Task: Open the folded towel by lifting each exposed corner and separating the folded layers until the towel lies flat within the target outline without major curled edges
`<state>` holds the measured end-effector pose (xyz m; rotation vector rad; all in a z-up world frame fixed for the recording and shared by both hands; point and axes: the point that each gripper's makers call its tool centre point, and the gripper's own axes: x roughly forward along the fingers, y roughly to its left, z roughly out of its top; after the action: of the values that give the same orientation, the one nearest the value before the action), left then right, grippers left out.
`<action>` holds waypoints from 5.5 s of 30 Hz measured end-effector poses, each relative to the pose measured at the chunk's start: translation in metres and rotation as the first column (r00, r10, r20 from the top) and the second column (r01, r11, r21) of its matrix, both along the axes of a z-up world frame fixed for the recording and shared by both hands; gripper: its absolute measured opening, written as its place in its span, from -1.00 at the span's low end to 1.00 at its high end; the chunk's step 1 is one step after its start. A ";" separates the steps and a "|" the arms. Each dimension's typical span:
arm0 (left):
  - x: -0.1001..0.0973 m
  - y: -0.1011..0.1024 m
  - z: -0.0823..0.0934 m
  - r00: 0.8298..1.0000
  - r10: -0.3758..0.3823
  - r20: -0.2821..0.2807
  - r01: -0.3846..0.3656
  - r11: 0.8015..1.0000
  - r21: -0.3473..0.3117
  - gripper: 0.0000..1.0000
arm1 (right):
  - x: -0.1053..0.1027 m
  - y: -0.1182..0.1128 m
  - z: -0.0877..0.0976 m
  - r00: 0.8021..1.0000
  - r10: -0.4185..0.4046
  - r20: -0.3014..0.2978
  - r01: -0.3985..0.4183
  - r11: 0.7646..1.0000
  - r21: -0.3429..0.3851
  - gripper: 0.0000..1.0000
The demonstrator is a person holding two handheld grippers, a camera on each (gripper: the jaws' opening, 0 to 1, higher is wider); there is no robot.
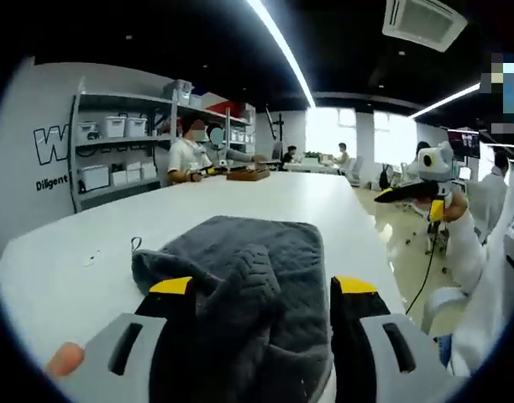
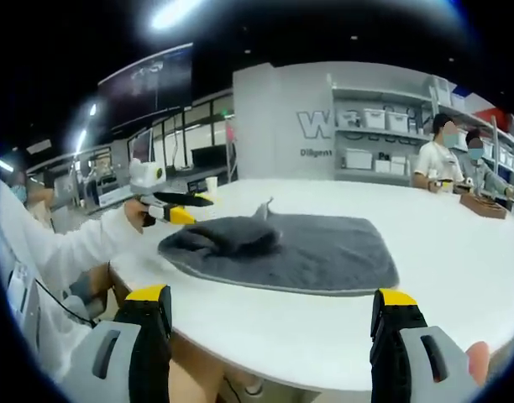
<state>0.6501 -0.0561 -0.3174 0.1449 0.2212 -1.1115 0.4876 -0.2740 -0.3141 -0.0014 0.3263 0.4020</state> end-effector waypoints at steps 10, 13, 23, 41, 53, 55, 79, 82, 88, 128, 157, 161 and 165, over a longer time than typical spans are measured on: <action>-0.051 0.071 0.009 0.988 0.153 -0.013 -0.154 0.986 -0.068 0.82 | -0.002 0.003 0.000 1.000 -0.013 -0.004 0.013 1.000 -0.014 0.98; -0.062 0.090 0.003 0.980 0.197 -0.026 -0.198 0.979 -0.057 0.87 | -0.003 0.005 0.002 1.000 -0.014 0.000 0.014 1.000 -0.015 0.98; -0.098 0.159 -0.026 0.925 0.371 -0.083 -0.375 0.926 -0.033 0.97 | -0.001 0.009 0.000 1.000 -0.010 -0.011 0.010 1.000 -0.025 0.98; -0.115 0.200 -0.039 0.878 0.462 -0.124 -0.469 0.883 -0.024 0.99 | 0.001 0.010 -0.003 1.000 -0.011 -0.026 0.010 1.000 -0.025 0.98; -0.110 0.176 -0.034 0.904 0.412 -0.109 -0.416 0.909 -0.008 0.99 | -0.002 0.006 -0.001 1.000 -0.017 -0.019 0.016 1.000 -0.014 0.98; -0.106 0.169 -0.030 0.916 0.391 -0.094 -0.392 0.920 -0.001 0.99 | -0.002 0.006 -0.001 1.000 -0.015 -0.017 0.015 1.000 -0.014 0.98; 0.013 0.008 -0.004 0.999 0.009 -0.033 -0.009 1.000 0.004 0.70 | -0.009 -0.007 0.006 0.999 -0.040 0.007 0.040 0.999 -0.005 0.98; 0.026 -0.008 -0.008 0.999 -0.009 -0.045 0.010 1.000 0.015 0.68 | -0.010 -0.009 0.008 0.999 -0.046 0.012 0.046 0.999 -0.002 0.98; 0.035 -0.034 -0.026 0.995 -0.042 -0.088 0.046 0.998 0.039 0.60 | -0.011 -0.011 0.009 0.999 -0.050 0.015 0.050 0.999 0.000 0.98; -0.055 -0.049 -0.091 0.968 -0.246 0.051 0.213 0.910 0.355 -0.91 | -0.005 -0.001 0.005 0.999 -0.032 -0.002 0.032 0.999 -0.011 0.98; -0.080 0.073 0.031 0.969 0.223 0.111 -0.227 0.974 0.026 0.04 | -0.008 0.000 0.002 0.999 -0.034 -0.007 0.033 0.999 -0.010 0.98; -0.086 0.100 0.024 0.945 0.317 0.080 -0.320 0.947 0.033 0.25 | -0.008 0.002 0.003 1.000 -0.028 -0.009 0.028 1.000 -0.011 0.98; -0.090 0.117 0.014 0.923 0.378 0.069 -0.381 0.923 0.046 0.52 | -0.009 0.003 0.003 1.000 -0.027 -0.008 0.027 1.000 -0.013 0.98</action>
<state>0.5597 0.0604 -0.3029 0.1781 0.2183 -0.7125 0.4788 -0.2711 -0.3114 -0.0074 0.3367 0.3730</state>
